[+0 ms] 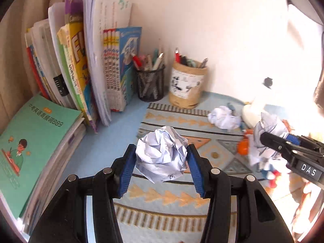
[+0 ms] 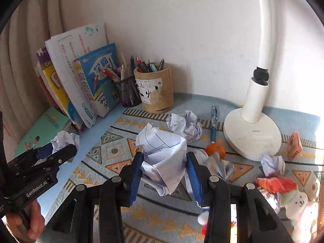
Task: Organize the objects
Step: 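Carry both papers to the gold bowl and open both grippers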
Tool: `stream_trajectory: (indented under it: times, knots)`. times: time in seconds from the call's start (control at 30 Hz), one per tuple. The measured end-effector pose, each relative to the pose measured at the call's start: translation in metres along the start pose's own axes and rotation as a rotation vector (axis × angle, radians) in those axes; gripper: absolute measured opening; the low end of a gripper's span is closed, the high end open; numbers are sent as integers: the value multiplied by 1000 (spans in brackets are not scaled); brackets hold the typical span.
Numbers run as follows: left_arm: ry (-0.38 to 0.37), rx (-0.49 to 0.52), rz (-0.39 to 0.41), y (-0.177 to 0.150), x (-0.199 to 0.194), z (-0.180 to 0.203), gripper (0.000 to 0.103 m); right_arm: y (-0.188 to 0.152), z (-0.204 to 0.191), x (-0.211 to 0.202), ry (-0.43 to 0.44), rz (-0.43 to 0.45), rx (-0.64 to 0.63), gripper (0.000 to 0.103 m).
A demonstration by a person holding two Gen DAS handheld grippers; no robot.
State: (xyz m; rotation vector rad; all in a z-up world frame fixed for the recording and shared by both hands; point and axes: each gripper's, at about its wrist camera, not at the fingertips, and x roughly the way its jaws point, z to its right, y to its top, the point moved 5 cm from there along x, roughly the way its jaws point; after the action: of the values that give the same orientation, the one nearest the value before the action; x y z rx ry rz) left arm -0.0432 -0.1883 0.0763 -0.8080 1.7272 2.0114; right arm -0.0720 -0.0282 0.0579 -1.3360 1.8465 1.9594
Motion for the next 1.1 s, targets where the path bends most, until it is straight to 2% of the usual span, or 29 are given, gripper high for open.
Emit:
stream_trajectory:
  times: [0.17,0.27,0.37,0.5,0.67,0.77,0.8,0.87,1.0,1.03,1.07,1.1]
  knots:
    - [-175,54,21,-37,-46,74,48,-66,40,-81,-47,-4,56,42]
    - [-271,134,4,-67,-55,127,48,-110,72,-114,-128,-28,101,43]
    - [-330,210,-22,-94,-57,173,48,-144,102,-132,-147,-68,177,43]
    - [-394,245,-107,-122,-48,212,48,-173,133,-149,-177,-73,250,43]
    - [-394,290,-164,-145,-41,234,48,-196,145,-156,-242,-89,228,44]
    - [-386,301,-185,-155,-35,237,48,-201,146,-161,-235,-70,220,58]
    - [-382,302,-191,-157,-35,238,48,-202,146,-163,-247,-66,217,68]
    - [-374,309,-186,-157,-35,239,48,-204,149,-165,-249,-58,227,69]
    - [-379,318,-189,-155,-36,245,48,-202,156,-160,-192,-55,292,69]
    - [-381,324,-191,-155,-36,248,48,-201,155,-158,-177,-55,299,65]
    - [-384,330,-193,-155,-37,251,48,-200,154,-156,-166,-55,299,56]
    - [-385,336,-195,-154,-37,254,48,-199,152,-154,-160,-62,291,36]
